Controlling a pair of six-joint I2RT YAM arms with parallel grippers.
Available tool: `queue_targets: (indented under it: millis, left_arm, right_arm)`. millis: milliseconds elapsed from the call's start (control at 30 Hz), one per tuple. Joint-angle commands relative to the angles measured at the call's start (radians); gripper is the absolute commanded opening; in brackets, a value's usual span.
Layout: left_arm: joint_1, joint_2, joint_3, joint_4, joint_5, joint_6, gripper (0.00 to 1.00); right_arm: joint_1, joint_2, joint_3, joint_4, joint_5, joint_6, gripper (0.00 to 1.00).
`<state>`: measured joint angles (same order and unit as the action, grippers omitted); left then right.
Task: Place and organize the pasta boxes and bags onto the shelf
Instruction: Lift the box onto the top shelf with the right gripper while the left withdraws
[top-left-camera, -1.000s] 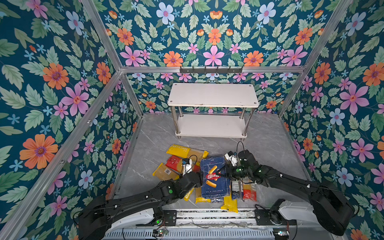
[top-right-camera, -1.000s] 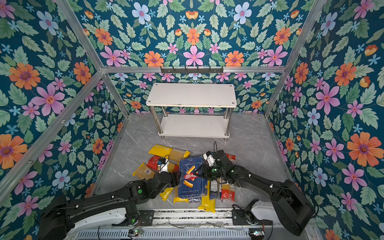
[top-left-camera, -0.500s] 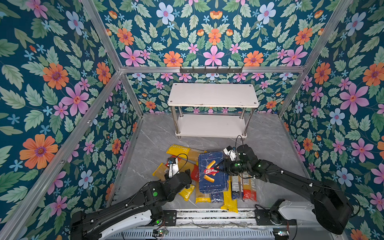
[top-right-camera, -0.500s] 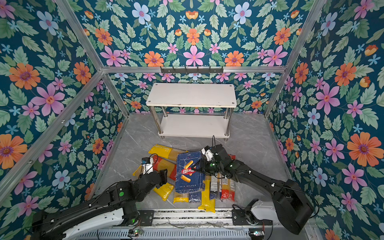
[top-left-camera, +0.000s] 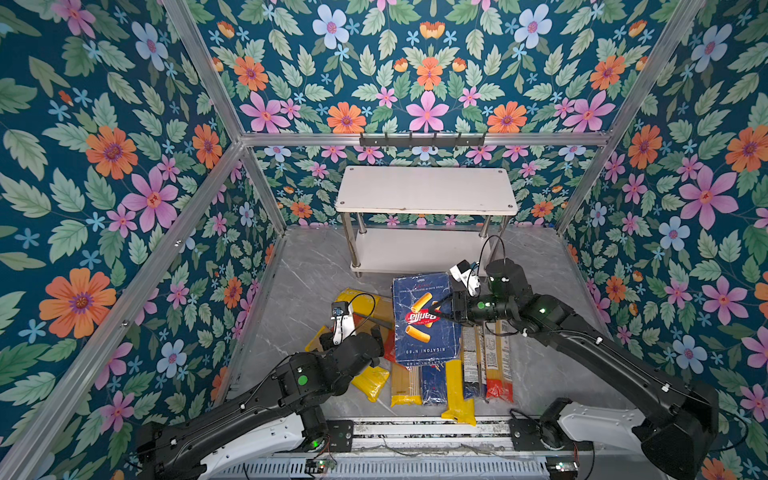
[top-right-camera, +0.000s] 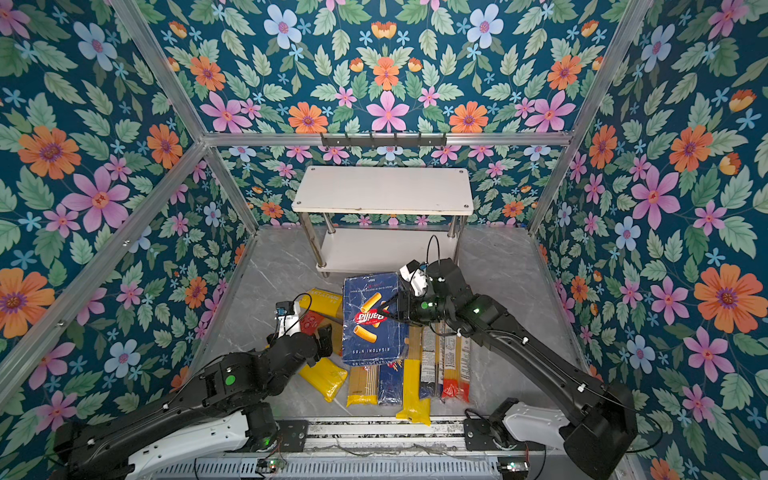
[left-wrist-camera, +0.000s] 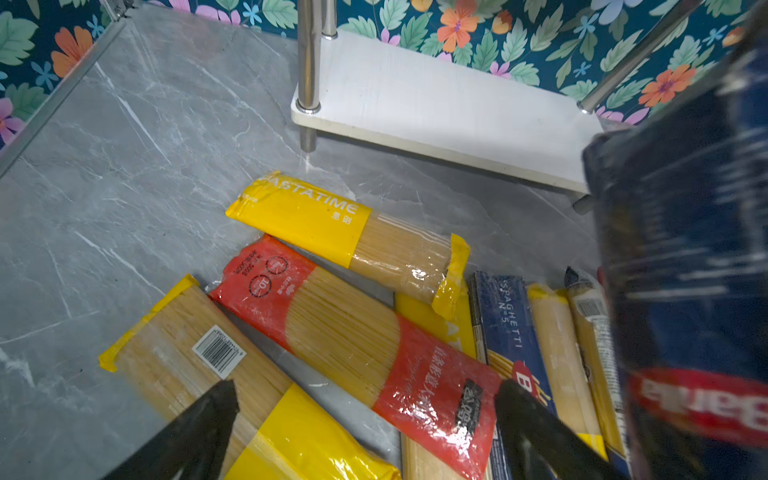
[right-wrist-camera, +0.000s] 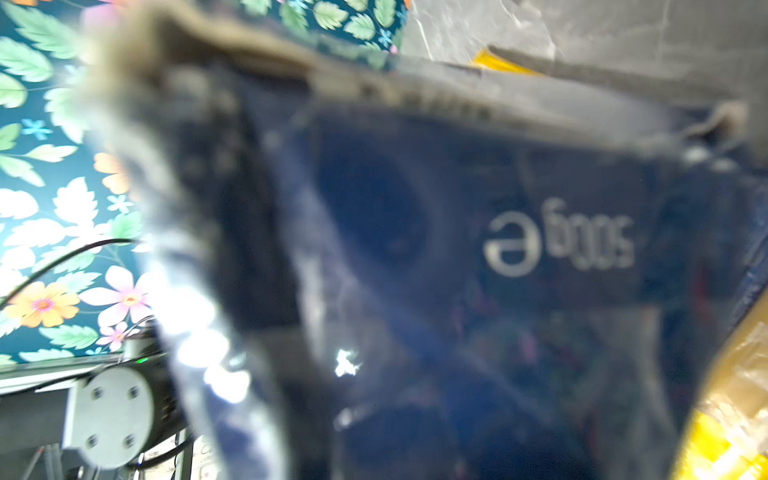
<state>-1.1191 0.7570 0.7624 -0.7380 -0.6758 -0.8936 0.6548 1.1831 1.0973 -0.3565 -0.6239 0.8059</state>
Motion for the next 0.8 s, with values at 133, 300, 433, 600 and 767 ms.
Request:
queue_targets:
  millis: [133,300,433,600,767]
  left_arm:
    - [0.074,0.064,0.092,0.008,0.004,0.14,1.0]
    - [0.299,0.117,0.14,0.097,0.219,0.291,1.0]
    - [0.43,0.175,0.199,0.146,0.333,0.388,1.0]
    - [0.498,0.278,0.315,0.164,0.369,0.463,1.0]
    - [0.561,0.319,0.361,0.23,0.43,0.482,1.0]
  right_arm:
    - [-0.057,0.021,0.209,-0.119,-0.022,-0.088,0.4]
    - [-0.116,0.111,0.41,-0.181,-0.06,-0.123,0.4]
    - [-0.136,0.232,0.648,-0.269,-0.062,-0.178,0.4]
    - [-0.158,0.445,0.992,-0.37,-0.09,-0.216,0.4]
    - [-0.188,0.724,1.421,-0.504,-0.121,-0.23,0.4]
